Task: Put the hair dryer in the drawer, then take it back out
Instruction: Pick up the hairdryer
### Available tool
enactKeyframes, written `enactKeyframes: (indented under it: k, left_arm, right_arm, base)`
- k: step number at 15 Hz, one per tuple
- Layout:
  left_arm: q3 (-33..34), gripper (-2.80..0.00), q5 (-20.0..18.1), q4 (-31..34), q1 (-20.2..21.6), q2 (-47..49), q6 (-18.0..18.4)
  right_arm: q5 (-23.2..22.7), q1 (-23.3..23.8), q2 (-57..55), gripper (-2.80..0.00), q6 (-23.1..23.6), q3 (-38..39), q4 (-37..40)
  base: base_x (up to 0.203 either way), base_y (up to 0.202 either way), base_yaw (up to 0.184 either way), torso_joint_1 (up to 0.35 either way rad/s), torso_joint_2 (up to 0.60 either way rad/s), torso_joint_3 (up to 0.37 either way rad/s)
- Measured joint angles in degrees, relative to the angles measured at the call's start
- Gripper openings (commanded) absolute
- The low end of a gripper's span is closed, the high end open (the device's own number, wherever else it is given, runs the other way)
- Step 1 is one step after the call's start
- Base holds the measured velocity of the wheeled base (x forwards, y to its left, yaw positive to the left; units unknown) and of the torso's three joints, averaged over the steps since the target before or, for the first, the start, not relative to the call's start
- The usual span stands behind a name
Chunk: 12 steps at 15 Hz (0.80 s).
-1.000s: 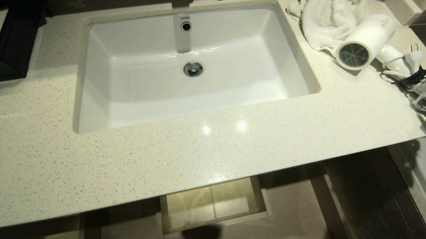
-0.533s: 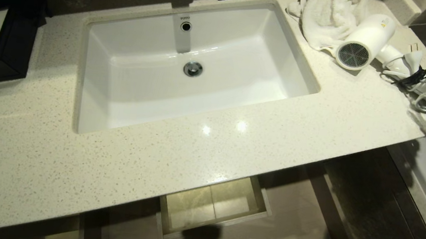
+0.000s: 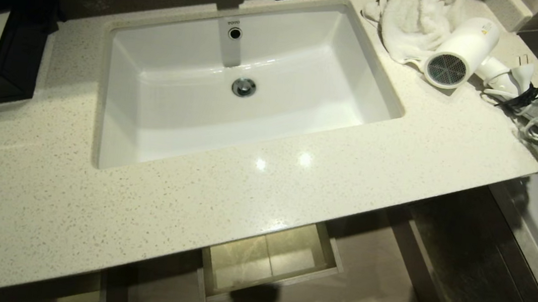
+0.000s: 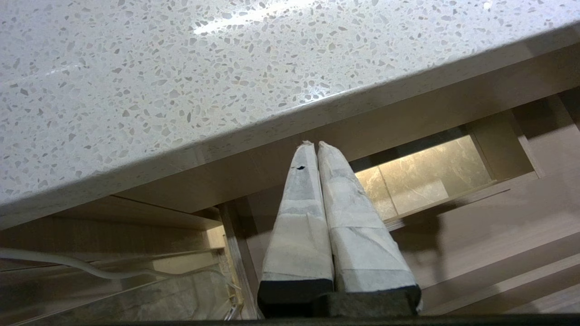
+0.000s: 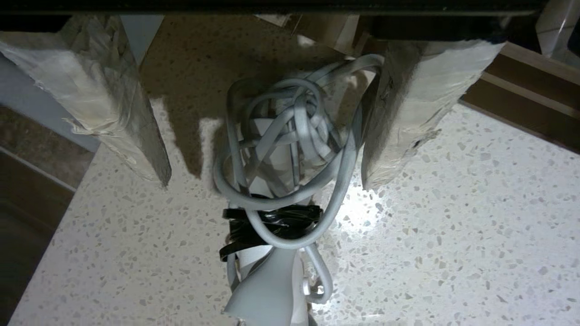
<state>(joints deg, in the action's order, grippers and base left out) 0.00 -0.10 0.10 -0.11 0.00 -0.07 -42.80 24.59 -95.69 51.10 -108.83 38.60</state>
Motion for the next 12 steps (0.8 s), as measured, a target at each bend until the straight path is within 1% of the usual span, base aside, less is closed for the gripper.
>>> enactKeyframes:
  k: [1, 8, 12]
  left_arm:
    - [0.0, -2.8, 0.0, 0.0, 0.0, 0.0, 0.0]
    - [0.0, -2.8, 0.0, 0.0, 0.0, 0.0, 0.0]
    - [0.0, -2.8, 0.0, 0.0, 0.0, 0.0, 0.0]
  right_arm:
    - [0.0, 0.0, -0.3, 0.0, 0.1, 0.0, -0.9]
    - [0.1, -1.2, -2.2, 0.0, -0.2, -0.1, -0.3]
    - [0.2, -2.4, -4.8, 0.0, -0.1, -0.1, -3.6]
  base:
    - [0.0, 0.0, 0.0, 0.0, 0.0, 0.0]
    - [0.0, 0.0, 0.0, 0.0, 0.0, 0.0]
    - [0.0, 0.0, 0.0, 0.0, 0.0, 0.0]
